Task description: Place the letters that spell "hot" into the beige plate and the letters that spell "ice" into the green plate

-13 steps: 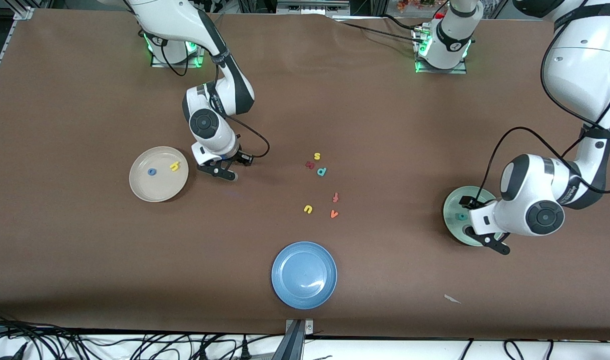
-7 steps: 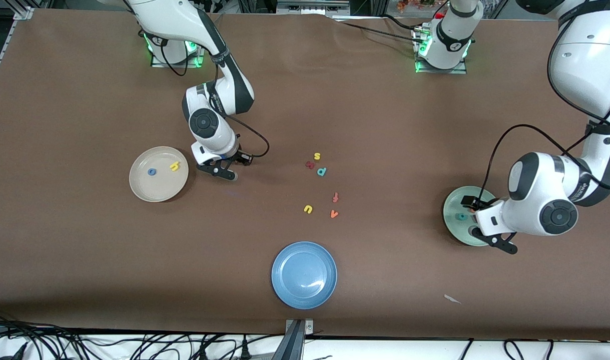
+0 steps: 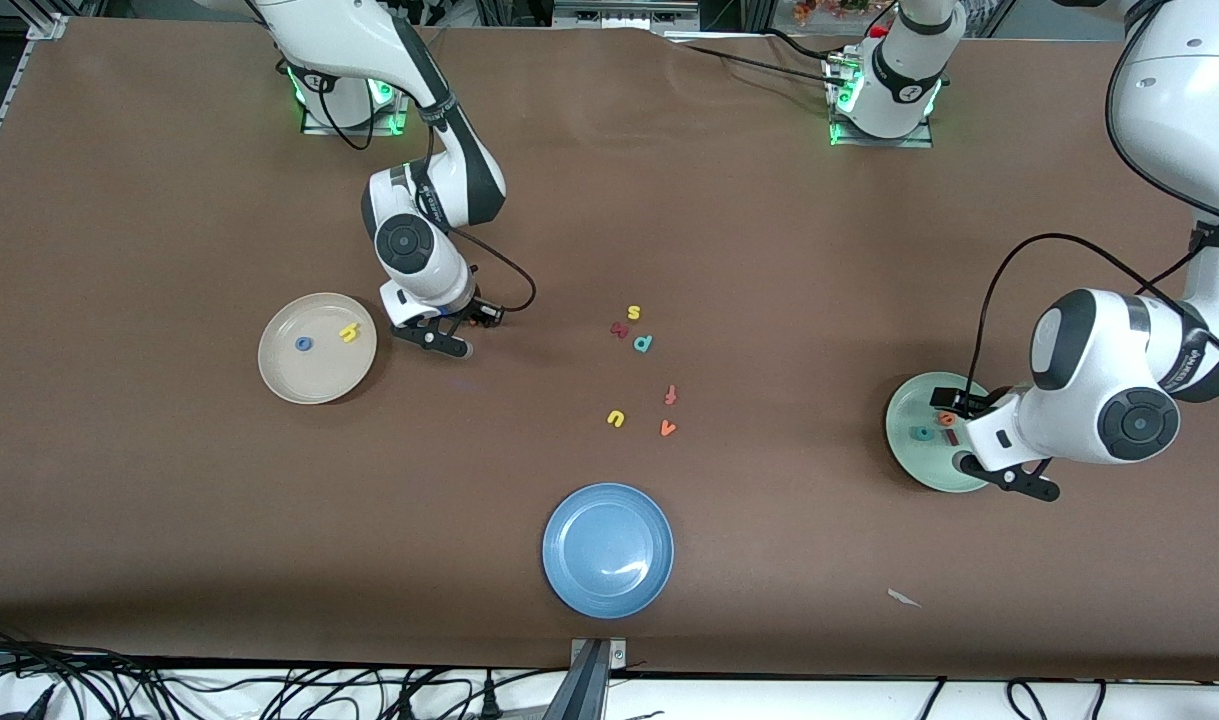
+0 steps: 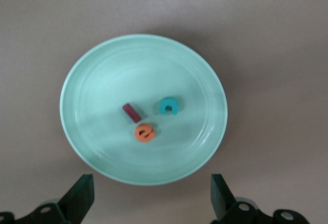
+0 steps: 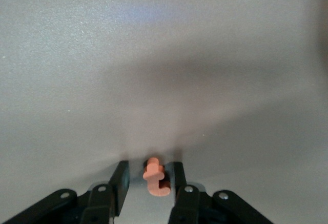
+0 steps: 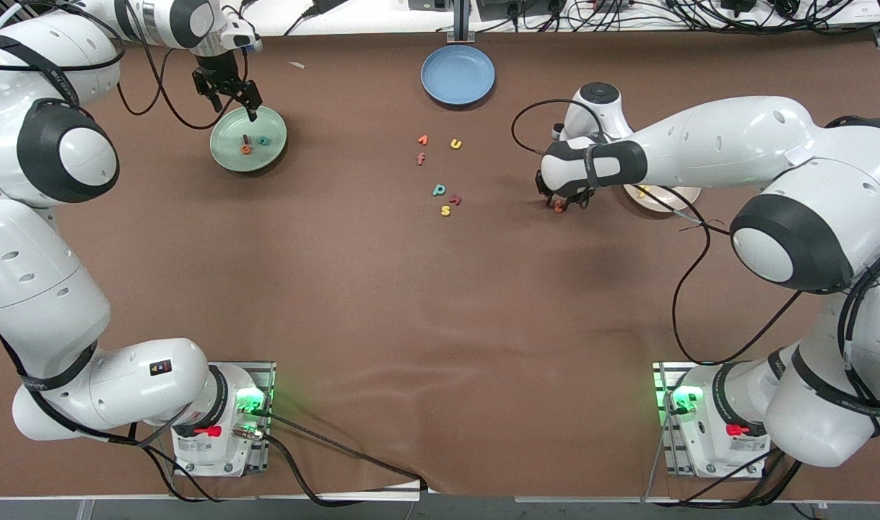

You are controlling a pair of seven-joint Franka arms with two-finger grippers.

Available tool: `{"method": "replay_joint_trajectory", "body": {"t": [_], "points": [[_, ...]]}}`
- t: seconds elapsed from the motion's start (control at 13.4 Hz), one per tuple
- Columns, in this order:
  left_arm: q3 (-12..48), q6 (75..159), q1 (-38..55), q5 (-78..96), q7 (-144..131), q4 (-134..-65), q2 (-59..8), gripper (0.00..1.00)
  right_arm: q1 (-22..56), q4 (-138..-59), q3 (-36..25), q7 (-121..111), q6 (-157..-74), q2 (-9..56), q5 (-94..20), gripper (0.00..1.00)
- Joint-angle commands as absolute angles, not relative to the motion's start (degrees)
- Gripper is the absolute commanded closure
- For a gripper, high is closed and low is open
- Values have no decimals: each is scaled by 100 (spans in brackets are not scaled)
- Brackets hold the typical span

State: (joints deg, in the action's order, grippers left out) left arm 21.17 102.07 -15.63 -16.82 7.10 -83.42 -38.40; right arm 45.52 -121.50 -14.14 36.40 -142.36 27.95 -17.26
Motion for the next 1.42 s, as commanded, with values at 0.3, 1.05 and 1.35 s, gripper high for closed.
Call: {"method": "replay_joint_trajectory", "body": {"t": [0.3, 1.05, 1.35], "points": [[2101, 9782, -1591, -1108, 395, -8437, -3279, 0, 4570, -12340, -1415, 3674, -14309, 2637, -1740, 72], [731, 9782, -617, 52, 387, -9385, -1646, 0, 4570, -12296, -1433, 3858, -14265, 2646, -1749, 80], [282, 9756, -264, 176, 352, -9834, -767, 0, 4570, -12191, -1625, 3780, -13976, 2470, -1749, 80]]}}
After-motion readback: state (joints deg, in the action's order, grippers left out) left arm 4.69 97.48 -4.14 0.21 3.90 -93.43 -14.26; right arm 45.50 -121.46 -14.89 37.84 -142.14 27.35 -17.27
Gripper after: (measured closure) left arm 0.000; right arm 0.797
